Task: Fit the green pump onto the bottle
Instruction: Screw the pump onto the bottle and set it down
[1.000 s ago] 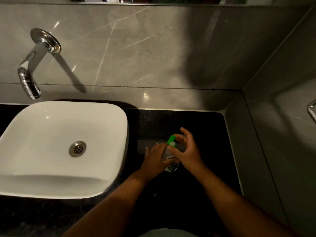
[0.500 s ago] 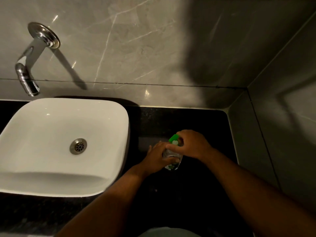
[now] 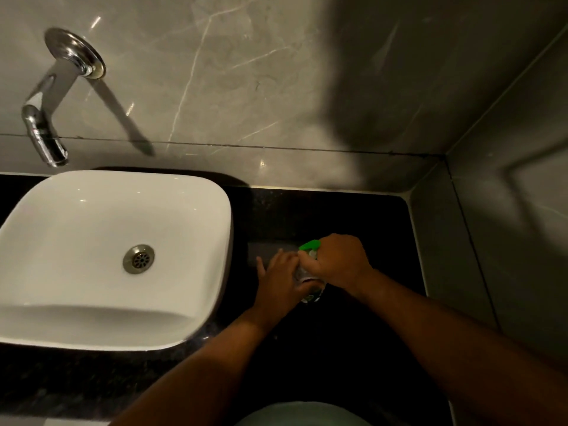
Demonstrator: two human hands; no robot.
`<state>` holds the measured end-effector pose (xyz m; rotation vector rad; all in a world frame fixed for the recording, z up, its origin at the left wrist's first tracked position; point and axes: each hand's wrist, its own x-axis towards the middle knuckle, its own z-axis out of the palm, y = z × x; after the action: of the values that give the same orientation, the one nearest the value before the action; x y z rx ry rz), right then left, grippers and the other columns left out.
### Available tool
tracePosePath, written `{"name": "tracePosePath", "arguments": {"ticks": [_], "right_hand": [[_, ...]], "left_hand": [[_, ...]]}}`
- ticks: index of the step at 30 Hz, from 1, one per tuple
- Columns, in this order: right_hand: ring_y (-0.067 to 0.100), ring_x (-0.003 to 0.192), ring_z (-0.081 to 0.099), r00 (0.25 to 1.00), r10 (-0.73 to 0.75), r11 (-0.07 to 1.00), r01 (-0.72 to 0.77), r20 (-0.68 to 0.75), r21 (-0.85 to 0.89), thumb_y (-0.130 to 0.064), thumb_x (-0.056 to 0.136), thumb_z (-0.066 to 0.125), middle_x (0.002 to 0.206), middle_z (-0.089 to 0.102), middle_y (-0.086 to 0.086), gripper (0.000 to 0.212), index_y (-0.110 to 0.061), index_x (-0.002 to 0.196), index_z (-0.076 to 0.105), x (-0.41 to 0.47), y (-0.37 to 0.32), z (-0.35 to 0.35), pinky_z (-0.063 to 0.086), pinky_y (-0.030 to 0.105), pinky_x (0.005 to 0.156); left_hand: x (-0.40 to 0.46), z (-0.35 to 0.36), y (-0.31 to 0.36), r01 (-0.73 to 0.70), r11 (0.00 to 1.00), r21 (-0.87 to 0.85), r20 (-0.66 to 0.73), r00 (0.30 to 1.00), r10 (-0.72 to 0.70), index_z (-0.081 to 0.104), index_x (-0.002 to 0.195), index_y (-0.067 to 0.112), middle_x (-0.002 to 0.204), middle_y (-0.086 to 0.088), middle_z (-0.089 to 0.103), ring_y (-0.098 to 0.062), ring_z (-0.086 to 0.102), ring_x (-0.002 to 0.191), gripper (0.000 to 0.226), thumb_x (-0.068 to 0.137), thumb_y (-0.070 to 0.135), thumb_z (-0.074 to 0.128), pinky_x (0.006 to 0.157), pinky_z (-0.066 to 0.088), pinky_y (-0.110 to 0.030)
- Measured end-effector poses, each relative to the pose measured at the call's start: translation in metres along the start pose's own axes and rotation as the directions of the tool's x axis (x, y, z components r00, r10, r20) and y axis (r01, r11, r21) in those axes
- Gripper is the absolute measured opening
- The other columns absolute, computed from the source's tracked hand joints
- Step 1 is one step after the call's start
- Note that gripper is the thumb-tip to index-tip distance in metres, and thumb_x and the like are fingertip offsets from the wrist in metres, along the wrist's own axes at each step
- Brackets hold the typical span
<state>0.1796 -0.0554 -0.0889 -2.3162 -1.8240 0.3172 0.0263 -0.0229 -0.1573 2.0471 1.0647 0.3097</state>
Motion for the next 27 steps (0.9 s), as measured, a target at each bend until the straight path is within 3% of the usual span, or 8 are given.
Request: {"name": "tracePosePath", "arguments": {"ticks": [3, 6, 10, 13, 16, 20, 24, 27], "right_hand": [[0.02, 0.054, 0.058, 0.989, 0.145, 0.989, -0.145, 0.008, -0.029, -0.058, 0.081, 0.041, 0.055, 0.06, 0.0, 0.055, -0.013, 0.058, 0.063, -0.006, -0.011, 0.001, 0.042, 0.031, 0.05], [0.022, 0.053, 0.059, 0.979, 0.203, 0.979, -0.203, 0.002, 0.008, -0.056, 0.081, 0.036, 0.055, 0.061, 0.001, 0.055, -0.014, 0.057, 0.061, -0.01, -0.014, 0.003, 0.045, 0.033, 0.05], [0.019, 0.053, 0.057, 0.978, 0.204, 0.979, -0.204, -0.036, 0.006, -0.074, 0.08, 0.038, 0.056, 0.06, -0.001, 0.066, -0.017, 0.057, 0.061, -0.02, -0.013, 0.0, 0.041, 0.03, 0.05], [0.015, 0.056, 0.055, 0.983, 0.17, 0.983, -0.174, 0.069, 0.057, -0.083, 0.066, 0.05, 0.061, 0.06, -0.004, 0.063, -0.02, 0.064, 0.057, -0.033, -0.005, -0.014, 0.042, 0.032, 0.053], [0.01, 0.063, 0.057, 0.953, 0.214, 0.94, -0.26, 0.213, 0.22, -0.065, 0.065, 0.069, 0.069, 0.061, -0.006, 0.044, -0.025, 0.074, 0.055, -0.055, 0.007, -0.034, 0.046, 0.033, 0.059], [0.006, 0.073, 0.062, 0.969, 0.172, 0.809, -0.241, 0.176, 0.536, -0.032, 0.084, 0.067, 0.078, 0.065, -0.007, 0.009, -0.031, 0.09, 0.06, -0.082, 0.009, -0.057, 0.053, 0.032, 0.071], [0.008, 0.084, 0.065, 0.981, 0.045, 0.868, -0.133, 0.191, 0.478, -0.03, 0.087, 0.061, 0.087, 0.066, -0.012, 0.04, -0.039, 0.125, 0.054, -0.088, -0.008, -0.07, 0.049, 0.025, 0.077], [0.021, 0.108, 0.062, 0.962, -0.073, 0.959, -0.005, 0.262, 0.285, -0.032, 0.09, 0.058, 0.118, 0.066, -0.001, 0.051, -0.041, 0.138, 0.046, -0.082, -0.024, -0.07, 0.049, 0.033, 0.093]], "left_hand": [[0.0, -0.002, 0.004, -0.003, 0.995, 0.095, -0.01, 1.0, 0.004, 0.058, 0.122, 0.04, 0.142, 0.013, 0.046, -0.018, 0.018, 0.146, 0.066, 0.066, 0.075, 0.05, 0.11, -0.015, -0.059], [0.0, -0.004, 0.005, -0.014, 0.996, 0.091, 0.008, 1.0, 0.013, 0.057, 0.124, 0.04, 0.144, 0.012, 0.044, -0.018, 0.018, 0.146, 0.067, 0.067, 0.075, 0.05, 0.109, -0.016, -0.06], [0.001, -0.003, 0.004, -0.009, 1.0, -0.002, 0.006, 1.0, 0.009, 0.061, 0.122, 0.031, 0.144, 0.005, 0.044, -0.022, 0.021, 0.146, 0.057, 0.073, 0.059, 0.07, 0.112, -0.013, -0.058], [-0.001, -0.001, 0.001, -0.048, 0.999, 0.005, 0.038, 0.998, 0.048, 0.056, 0.134, 0.028, 0.154, 0.002, 0.034, -0.021, 0.01, 0.149, 0.066, 0.074, 0.053, 0.073, 0.112, -0.014, -0.056], [-0.007, -0.001, 0.0, -0.072, 0.997, 0.023, 0.04, 0.997, 0.071, 0.051, 0.138, 0.032, 0.156, 0.003, 0.031, -0.019, 0.008, 0.149, 0.076, 0.07, 0.062, 0.069, 0.113, -0.014, -0.054], [-0.018, 0.004, 0.001, -0.053, 0.999, 0.012, 0.029, 0.998, 0.053, 0.053, 0.135, 0.033, 0.152, 0.005, 0.039, -0.018, 0.014, 0.148, 0.073, 0.07, 0.061, 0.075, 0.114, -0.011, -0.054], [-0.026, 0.011, 0.001, -0.007, 1.0, -0.024, 0.021, 1.0, 0.007, 0.049, 0.137, 0.034, 0.148, 0.008, 0.045, -0.018, 0.017, 0.147, 0.073, 0.073, 0.06, 0.072, 0.114, -0.009, -0.055], [-0.025, 0.011, 0.001, 0.002, 1.0, 0.007, 0.048, 0.999, -0.002, 0.046, 0.141, 0.027, 0.15, 0.002, 0.043, -0.022, 0.017, 0.148, 0.074, 0.078, 0.058, 0.069, 0.113, -0.01, -0.058]]}}
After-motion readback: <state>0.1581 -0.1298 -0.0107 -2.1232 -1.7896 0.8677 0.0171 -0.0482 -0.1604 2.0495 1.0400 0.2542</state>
